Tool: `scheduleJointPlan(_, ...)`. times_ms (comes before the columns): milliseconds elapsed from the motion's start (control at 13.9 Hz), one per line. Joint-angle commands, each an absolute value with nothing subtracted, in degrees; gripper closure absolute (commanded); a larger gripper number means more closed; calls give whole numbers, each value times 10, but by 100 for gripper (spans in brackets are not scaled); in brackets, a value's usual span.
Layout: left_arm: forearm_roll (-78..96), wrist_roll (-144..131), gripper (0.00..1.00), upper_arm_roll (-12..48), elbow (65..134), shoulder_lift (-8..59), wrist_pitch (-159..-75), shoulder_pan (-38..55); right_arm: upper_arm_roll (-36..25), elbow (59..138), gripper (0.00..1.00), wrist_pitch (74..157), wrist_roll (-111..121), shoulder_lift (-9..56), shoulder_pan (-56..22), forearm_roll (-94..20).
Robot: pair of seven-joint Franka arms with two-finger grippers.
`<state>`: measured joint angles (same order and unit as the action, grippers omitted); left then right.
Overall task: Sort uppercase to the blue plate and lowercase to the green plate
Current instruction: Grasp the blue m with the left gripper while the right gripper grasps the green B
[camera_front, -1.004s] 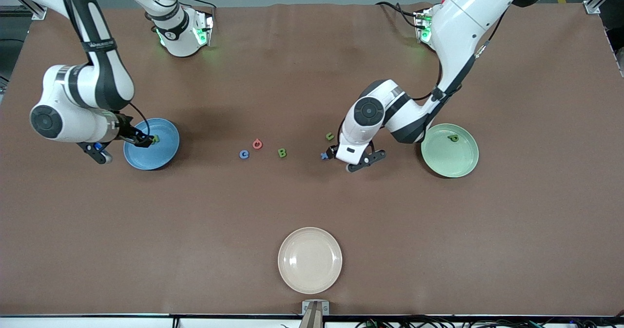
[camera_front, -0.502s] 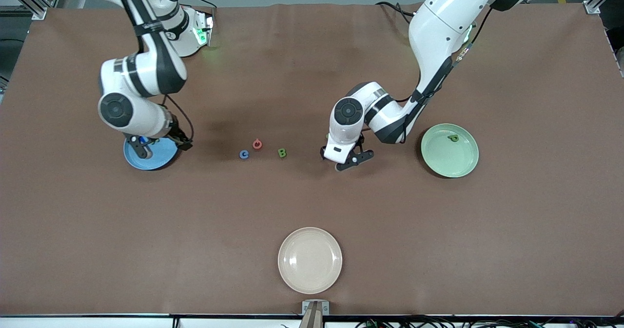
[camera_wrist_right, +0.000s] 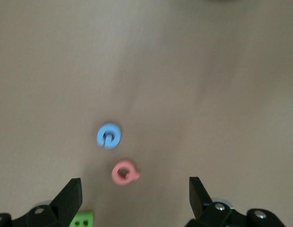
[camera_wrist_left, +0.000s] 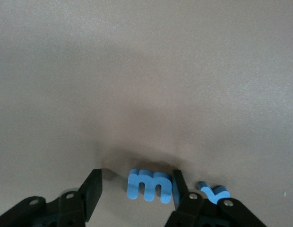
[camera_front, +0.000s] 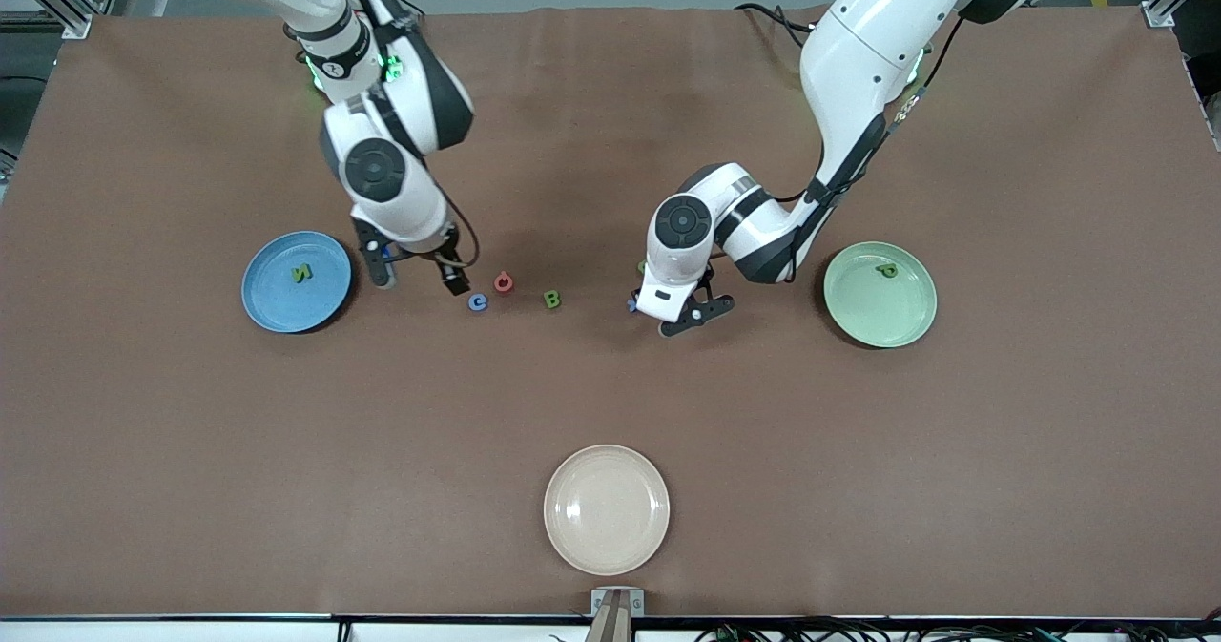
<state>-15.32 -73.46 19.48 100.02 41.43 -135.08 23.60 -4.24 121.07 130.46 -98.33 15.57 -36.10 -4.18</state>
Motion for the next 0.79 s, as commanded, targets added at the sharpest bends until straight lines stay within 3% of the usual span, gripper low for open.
scheduleJointPlan(0,-159,-743,32,195,987,420,-1343,238,-48,1123,0,1300,-1030,230,-393,-47)
scheduleJointPlan(359,-156,-742,32,196,987,421,-1348,239,-48,1037,0,1311,-1057,313,-424,-48)
scheduleJointPlan(717,-157,-738,38,195,988,425,-1352,240,-48,1013,0,1345,-1049,355,-439,-47)
